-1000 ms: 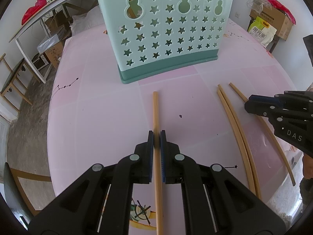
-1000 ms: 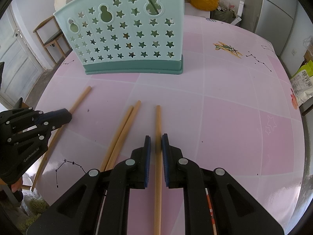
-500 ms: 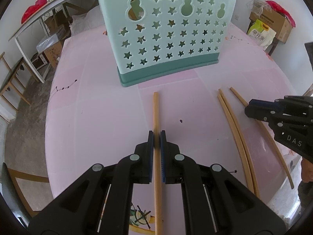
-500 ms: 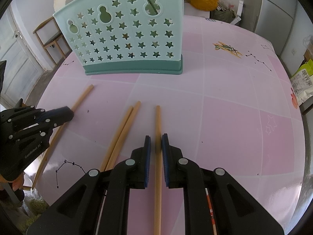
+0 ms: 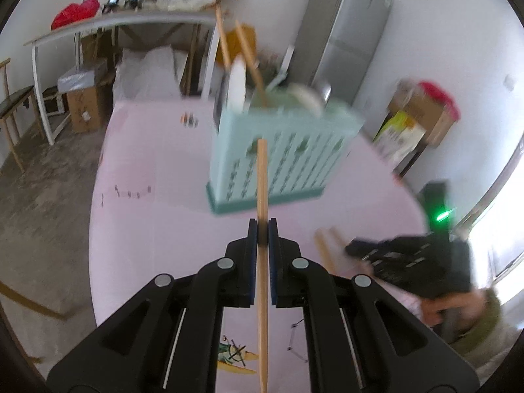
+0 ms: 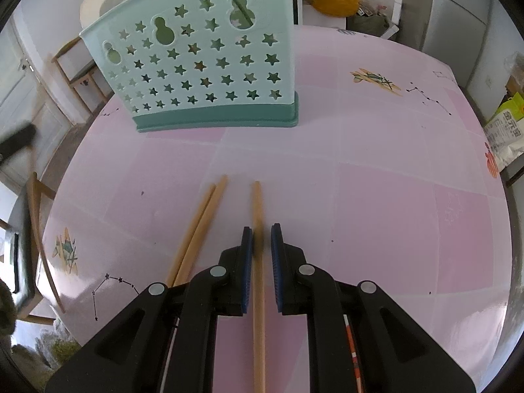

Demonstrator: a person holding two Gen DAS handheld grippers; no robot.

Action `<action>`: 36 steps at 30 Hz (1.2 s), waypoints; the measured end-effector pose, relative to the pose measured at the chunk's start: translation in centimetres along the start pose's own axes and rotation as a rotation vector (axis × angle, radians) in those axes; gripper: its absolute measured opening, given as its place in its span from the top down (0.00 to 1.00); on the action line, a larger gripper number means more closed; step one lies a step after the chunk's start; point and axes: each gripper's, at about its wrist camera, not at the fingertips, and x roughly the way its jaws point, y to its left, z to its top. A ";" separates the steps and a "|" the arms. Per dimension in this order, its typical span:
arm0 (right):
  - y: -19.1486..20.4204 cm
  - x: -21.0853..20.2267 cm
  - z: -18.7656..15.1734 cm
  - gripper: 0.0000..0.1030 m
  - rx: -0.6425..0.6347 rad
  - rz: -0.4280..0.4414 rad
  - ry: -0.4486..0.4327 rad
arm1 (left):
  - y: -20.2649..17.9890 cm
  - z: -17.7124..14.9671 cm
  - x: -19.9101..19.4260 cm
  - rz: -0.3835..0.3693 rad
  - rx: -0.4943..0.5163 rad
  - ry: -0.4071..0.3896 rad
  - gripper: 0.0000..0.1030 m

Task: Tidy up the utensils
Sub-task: 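Insert the chopstick into the green holder with the left gripper while the right carries its chopstick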

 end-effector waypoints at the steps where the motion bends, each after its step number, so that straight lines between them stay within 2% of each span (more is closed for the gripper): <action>1: 0.1 0.0 0.0 0.90 -0.004 -0.008 -0.001 | 0.0 0.4 -0.9 -0.011 0.001 -0.031 0.95; 2: 0.0 0.0 0.0 0.93 -0.007 -0.015 -0.002 | 0.1 0.9 -1.7 -0.023 -0.002 -0.056 0.95; 7: -0.8 -0.5 0.0 0.93 0.035 -0.003 -0.023 | 0.3 3.4 -4.5 -0.067 -0.027 -0.158 0.95; 16: -1.9 -4.4 0.4 0.94 0.081 0.023 -0.138 | -0.1 8.5 -8.2 -0.131 -0.018 -0.316 0.95; 23: -2.8 -6.6 0.8 0.94 0.097 0.023 -0.197 | -1.1 13.9 -10.5 -0.130 0.032 -0.521 0.95; 28: -3.3 -6.8 0.4 0.94 0.118 0.047 -0.197 | -1.0 15.7 -8.5 -0.072 0.028 -0.558 0.95; 36: -3.2 -7.3 0.4 0.94 0.124 0.055 -0.208 | 0.3 13.5 -2.1 -0.029 -0.019 -0.458 0.95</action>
